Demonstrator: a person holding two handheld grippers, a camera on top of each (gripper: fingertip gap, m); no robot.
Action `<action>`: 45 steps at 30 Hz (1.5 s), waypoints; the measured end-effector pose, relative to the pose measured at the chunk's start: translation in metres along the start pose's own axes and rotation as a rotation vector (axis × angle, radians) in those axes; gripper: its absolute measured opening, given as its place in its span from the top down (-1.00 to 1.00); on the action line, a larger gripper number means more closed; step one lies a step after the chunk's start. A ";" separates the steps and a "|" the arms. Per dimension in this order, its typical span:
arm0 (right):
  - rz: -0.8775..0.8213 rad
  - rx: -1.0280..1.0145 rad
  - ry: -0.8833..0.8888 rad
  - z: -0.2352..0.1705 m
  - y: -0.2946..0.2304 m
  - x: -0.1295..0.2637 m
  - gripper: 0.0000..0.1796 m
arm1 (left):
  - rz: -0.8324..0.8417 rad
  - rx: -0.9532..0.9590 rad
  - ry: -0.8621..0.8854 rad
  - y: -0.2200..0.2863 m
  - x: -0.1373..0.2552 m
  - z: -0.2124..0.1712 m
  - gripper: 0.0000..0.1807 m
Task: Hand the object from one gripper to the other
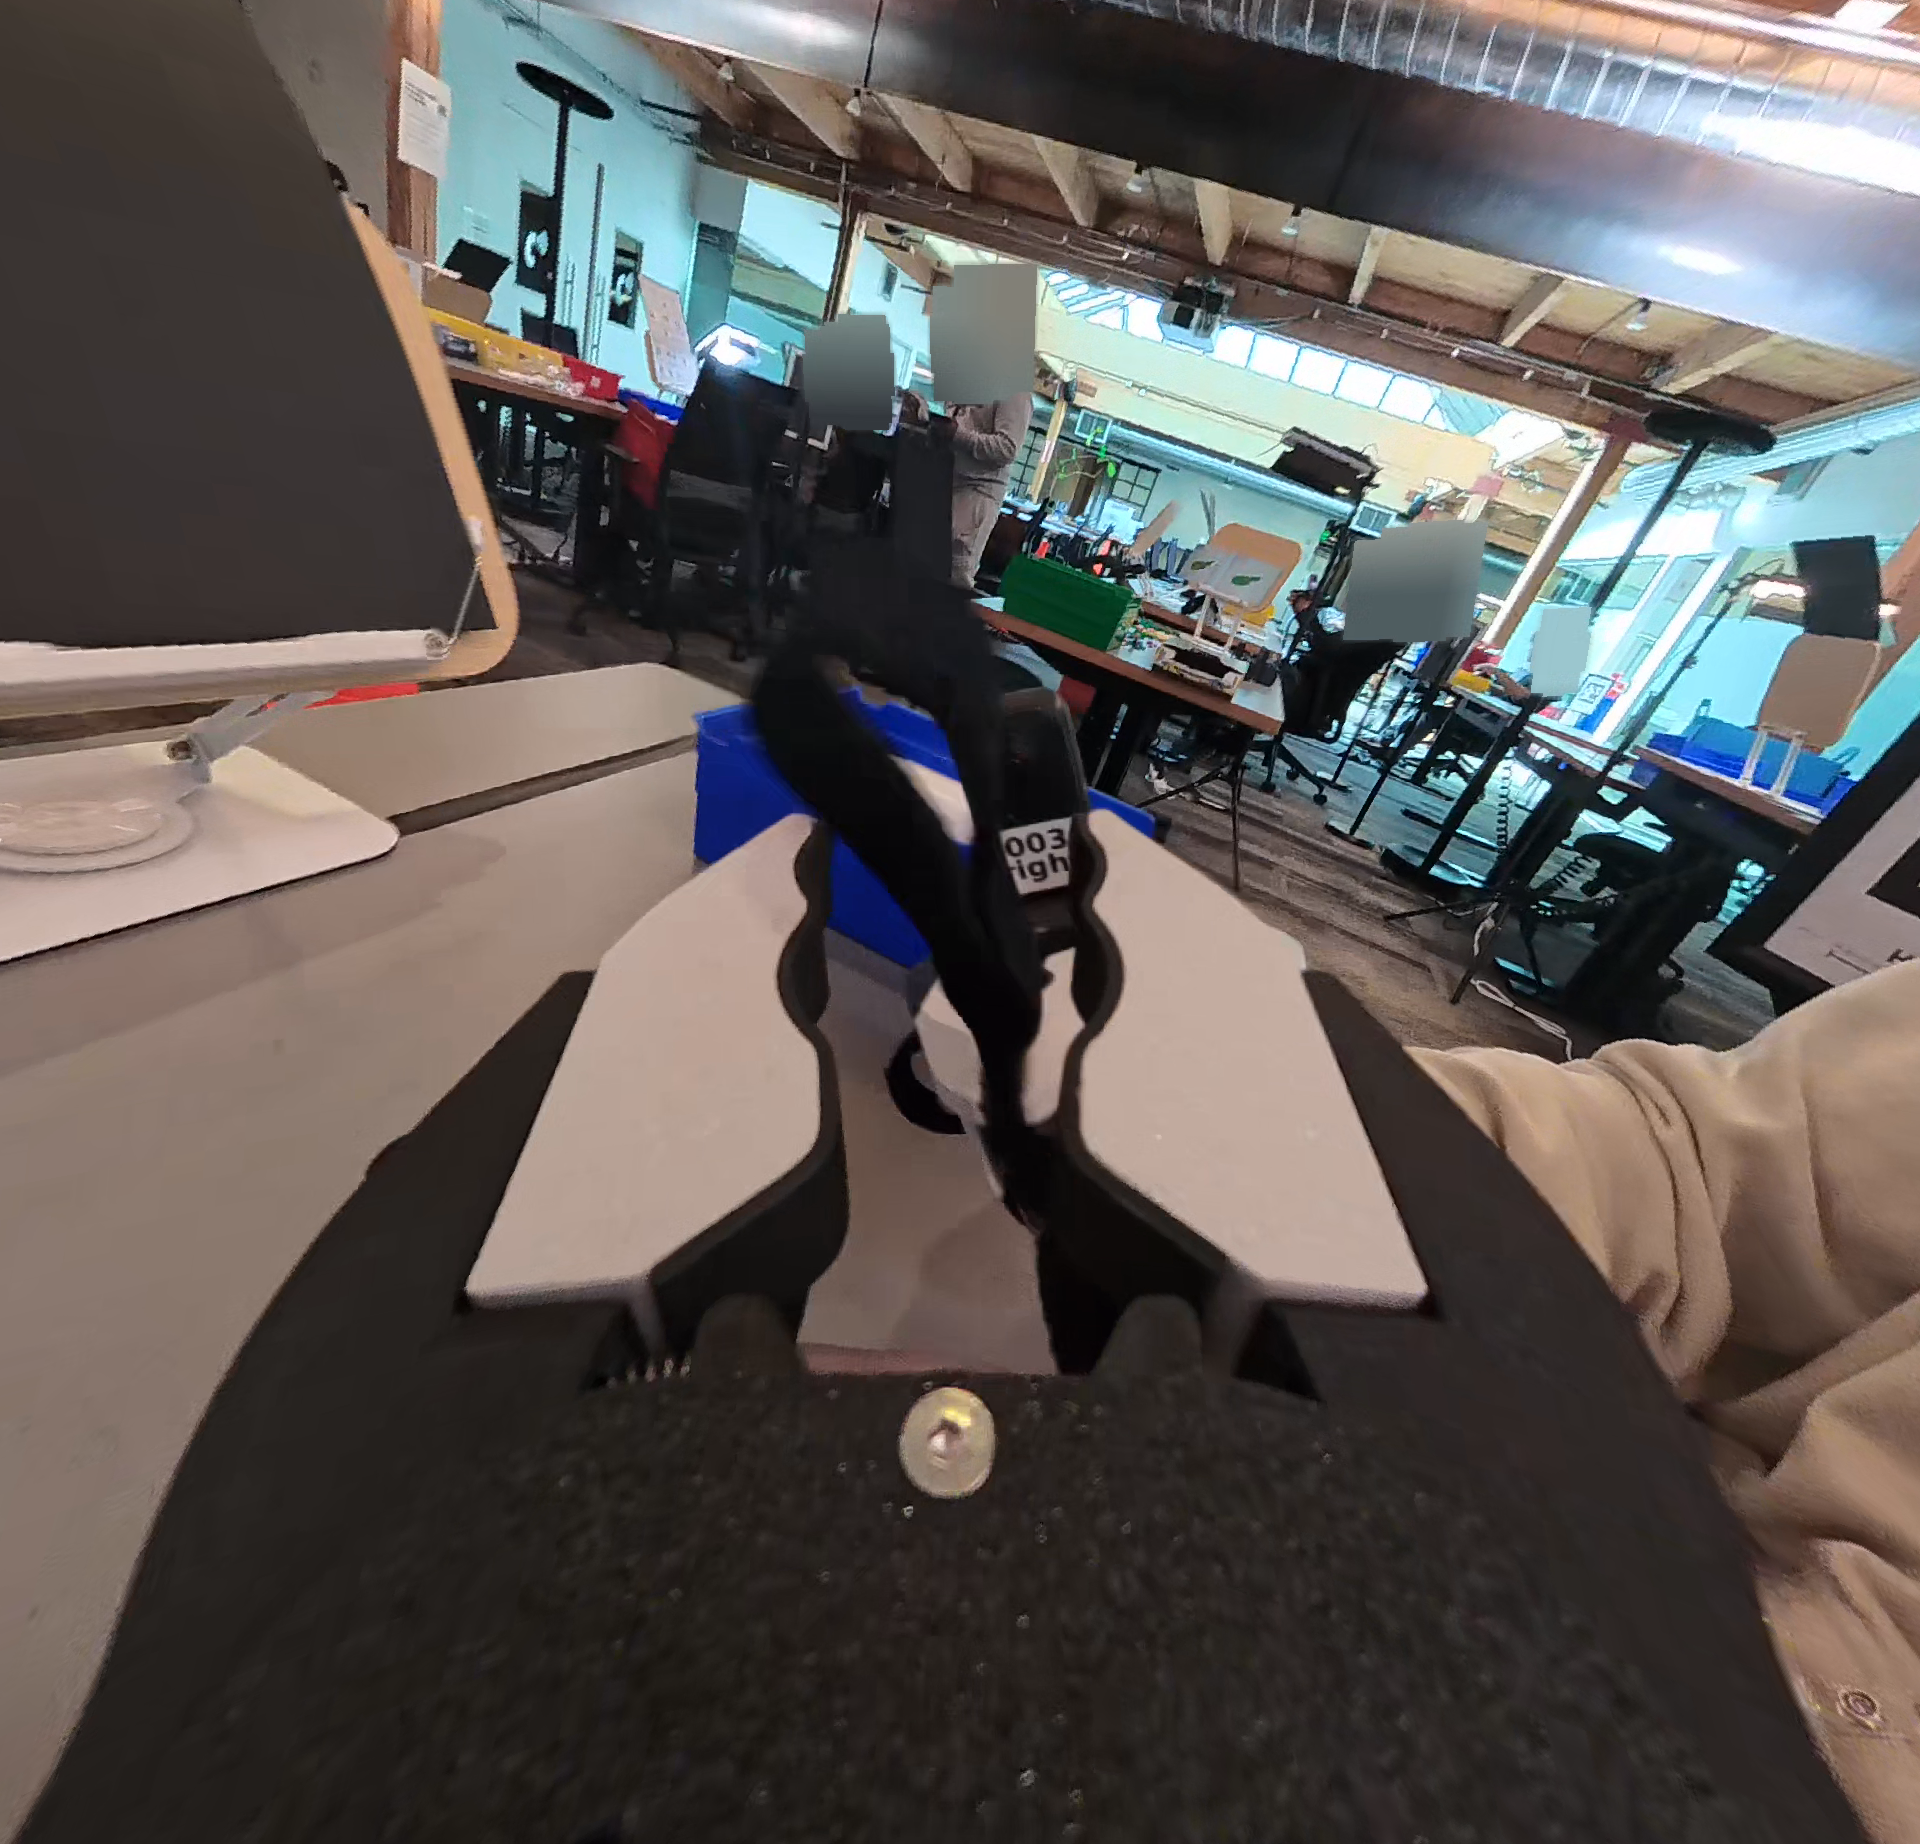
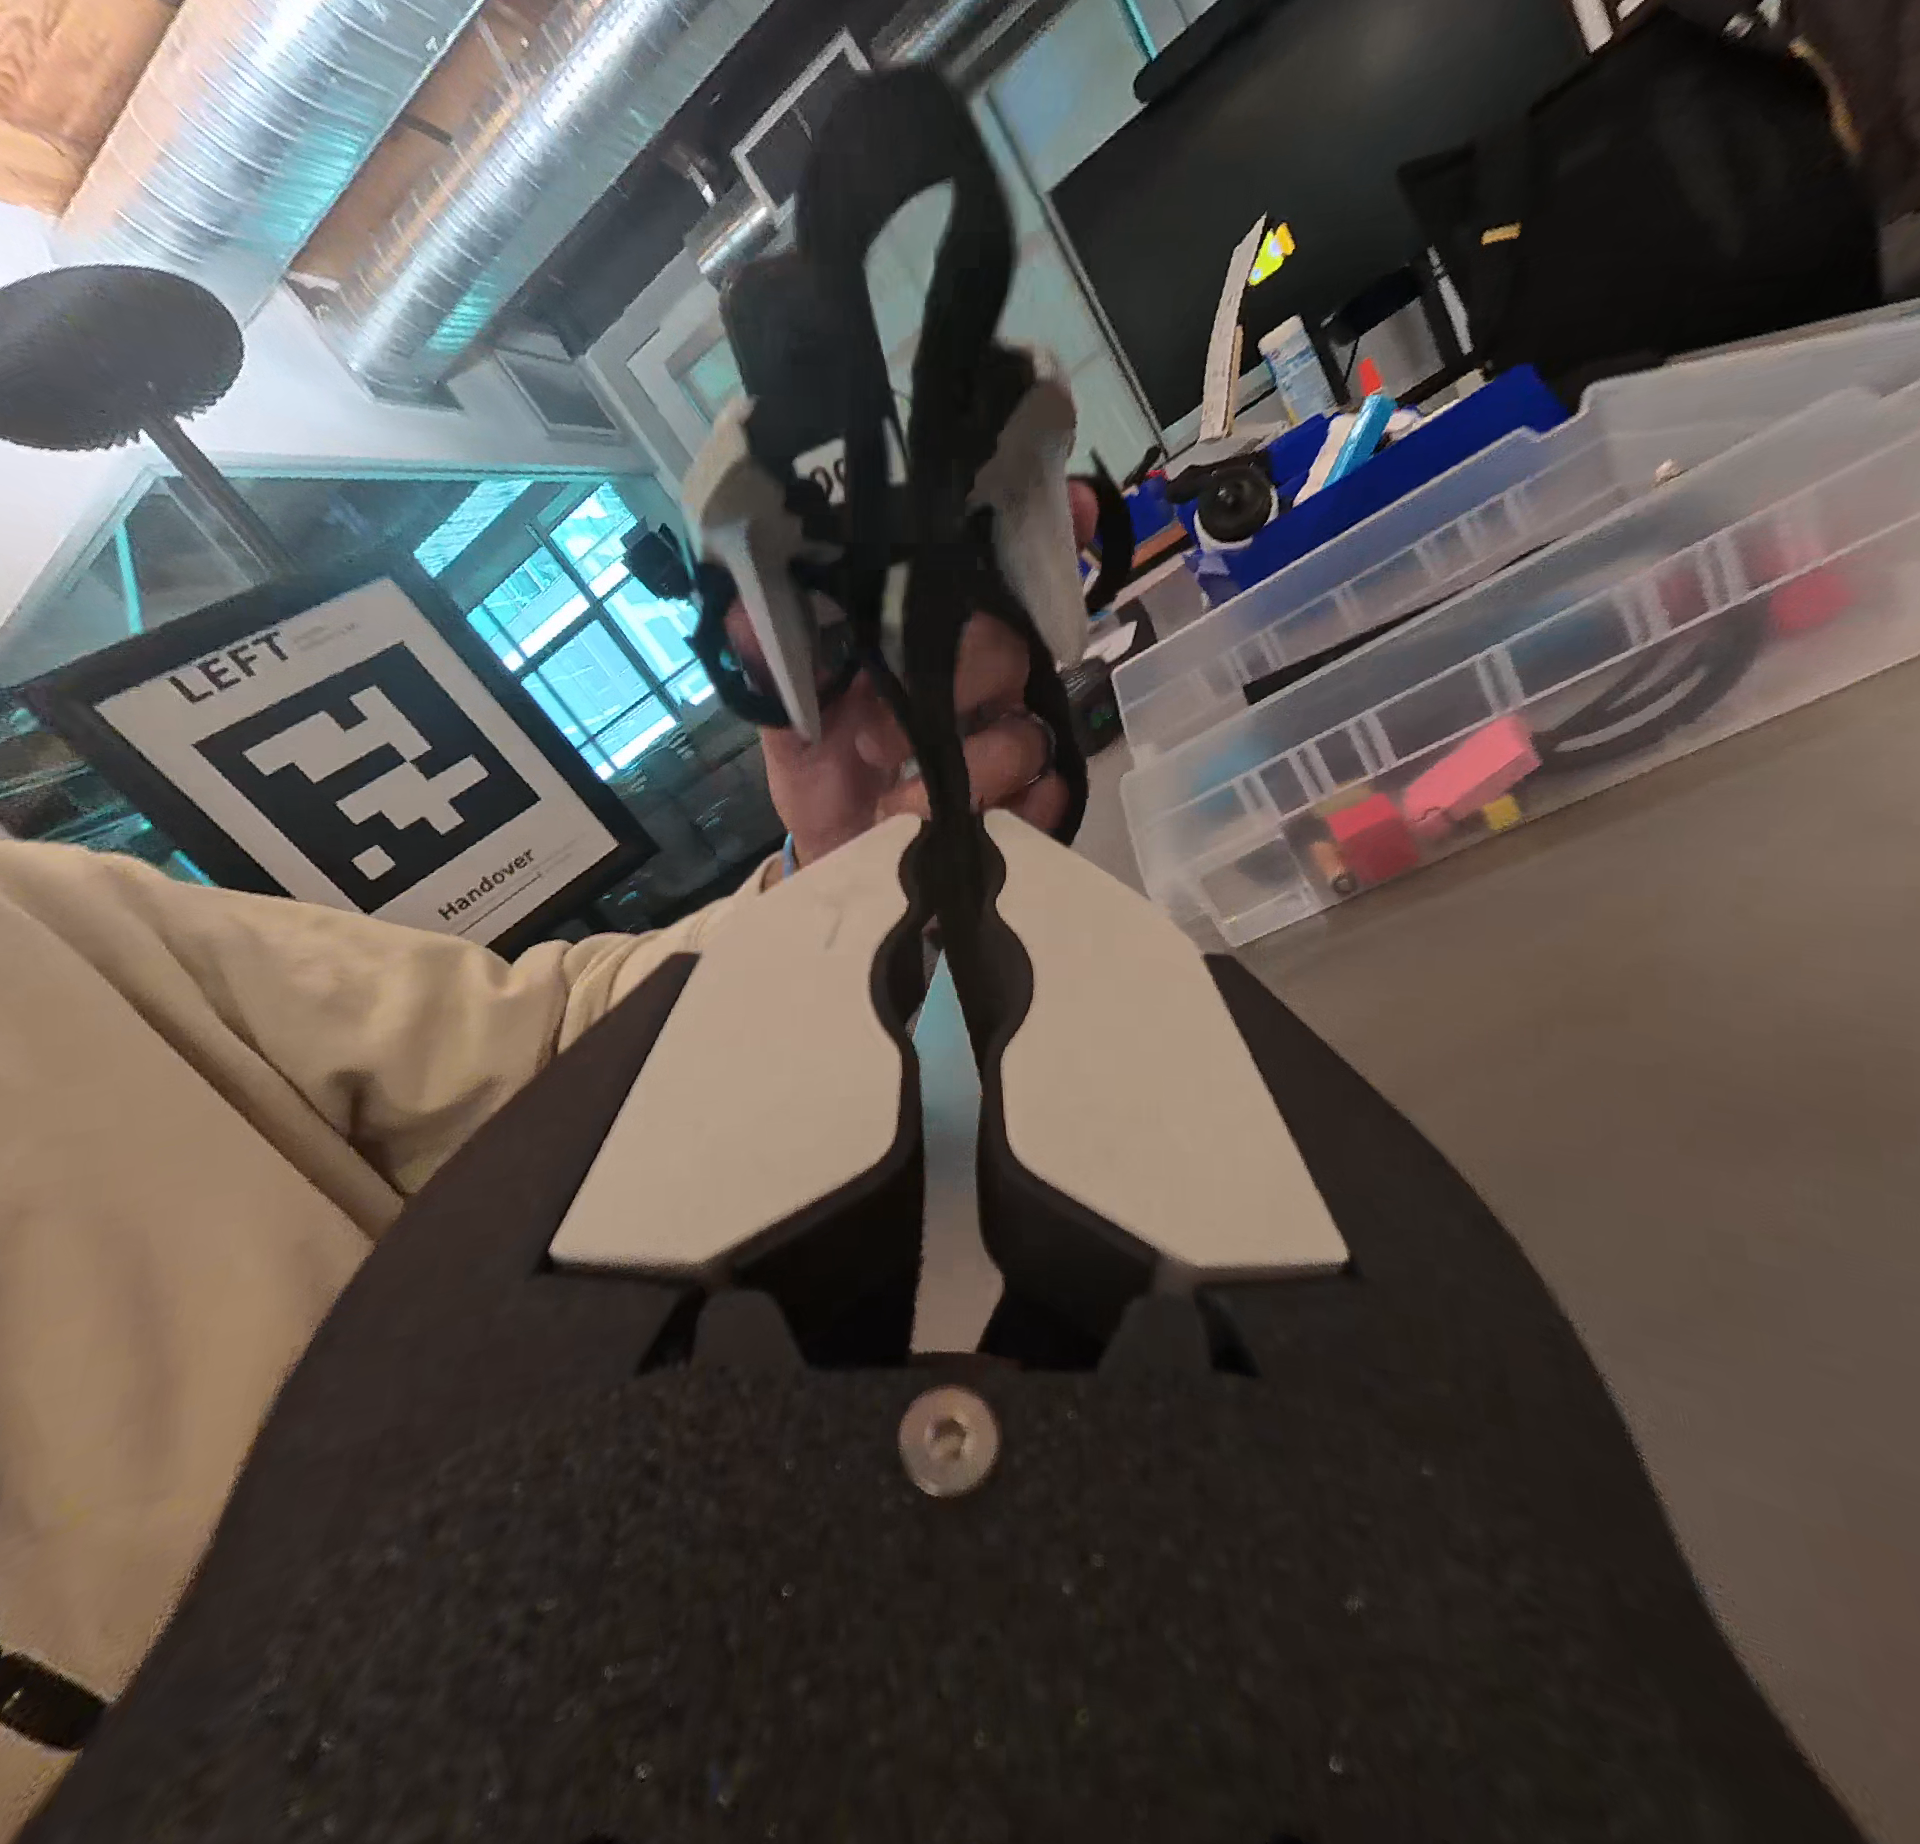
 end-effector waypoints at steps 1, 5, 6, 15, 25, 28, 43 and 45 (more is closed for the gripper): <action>0.013 0.000 -0.005 -0.004 0.000 -0.003 0.94 | 0.010 0.002 -0.004 -0.002 0.002 0.000 0.62; 0.057 -0.024 0.002 -0.011 -0.001 -0.012 0.94 | -0.019 0.030 -0.041 -0.006 0.006 0.002 0.95; 0.055 -0.023 -0.007 -0.012 -0.001 -0.012 0.94 | -0.018 0.030 -0.056 -0.006 0.006 0.002 0.95; -0.117 0.215 -0.248 0.007 -0.007 0.001 0.75 | 0.003 -0.098 -0.261 0.011 -0.001 0.003 0.95; -0.039 0.228 -0.205 0.011 -0.021 -0.008 0.70 | 0.006 -0.168 -0.335 0.026 -0.013 -0.003 0.95; 0.016 0.195 -0.194 0.009 -0.024 -0.011 0.61 | 0.009 -0.173 -0.334 0.026 -0.012 -0.003 0.95; -0.372 0.373 -0.161 0.032 -0.012 0.021 0.94 | 0.484 -0.010 -0.116 0.016 0.047 -0.059 0.35; -0.486 0.426 -0.146 0.038 -0.009 0.034 0.94 | 0.709 -0.017 -0.084 0.013 0.064 -0.086 0.46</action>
Point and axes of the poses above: each gripper's, where its closed fingertips meet, x back along the fingers, z out of its top, y = z × x across the jaws, the point moved 9 cm from there along x, back along the fingers, and after that the axes turned 9 degrees about x, right-handed, at the moved point
